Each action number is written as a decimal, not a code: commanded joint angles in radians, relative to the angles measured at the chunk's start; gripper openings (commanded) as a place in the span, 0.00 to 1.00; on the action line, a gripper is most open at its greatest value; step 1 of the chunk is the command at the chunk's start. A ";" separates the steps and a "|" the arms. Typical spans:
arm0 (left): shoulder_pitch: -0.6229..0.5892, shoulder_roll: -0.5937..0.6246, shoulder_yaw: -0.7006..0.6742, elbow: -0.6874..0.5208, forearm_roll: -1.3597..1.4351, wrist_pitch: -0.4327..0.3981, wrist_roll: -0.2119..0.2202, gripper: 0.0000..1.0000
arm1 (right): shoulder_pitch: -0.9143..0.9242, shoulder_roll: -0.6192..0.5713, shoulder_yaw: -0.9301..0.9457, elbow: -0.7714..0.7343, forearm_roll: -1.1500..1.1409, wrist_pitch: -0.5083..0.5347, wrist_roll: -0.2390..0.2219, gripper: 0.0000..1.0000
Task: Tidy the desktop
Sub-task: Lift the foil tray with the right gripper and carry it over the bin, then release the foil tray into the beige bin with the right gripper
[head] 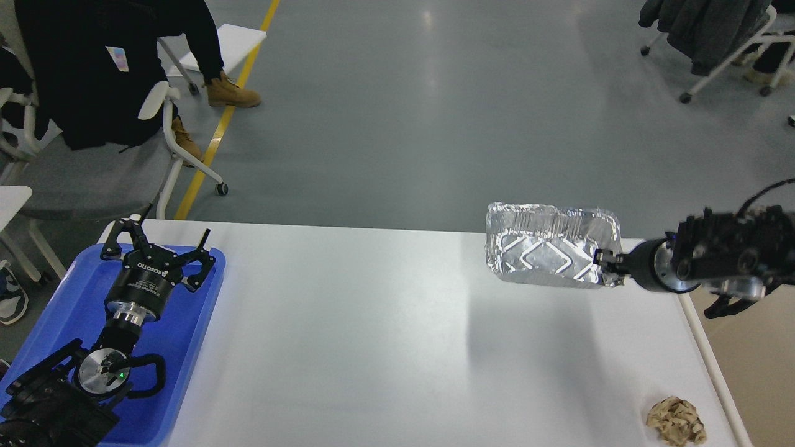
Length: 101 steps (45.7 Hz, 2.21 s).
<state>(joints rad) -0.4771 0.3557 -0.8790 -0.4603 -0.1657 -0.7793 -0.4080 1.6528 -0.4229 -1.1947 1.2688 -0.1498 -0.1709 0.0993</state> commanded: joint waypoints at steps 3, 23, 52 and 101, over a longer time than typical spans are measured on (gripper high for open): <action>0.000 0.000 0.000 0.000 0.000 0.000 0.000 0.99 | 0.413 -0.111 -0.109 0.159 -0.045 0.249 -0.003 0.00; 0.000 0.000 0.000 0.000 0.000 0.000 -0.002 0.99 | 0.729 -0.145 -0.158 0.175 -0.047 0.530 -0.004 0.00; 0.000 0.000 0.000 0.000 0.000 0.000 -0.002 0.99 | 0.765 -0.252 -0.170 0.166 -0.036 0.588 -0.003 0.00; 0.000 0.000 0.000 0.000 0.000 0.000 0.000 0.99 | 0.061 -0.798 0.041 -0.411 -0.083 0.573 -0.007 0.00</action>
<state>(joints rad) -0.4769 0.3559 -0.8790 -0.4602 -0.1657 -0.7793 -0.4087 1.9628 -1.1705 -1.3005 0.9872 -0.2449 0.4103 0.0960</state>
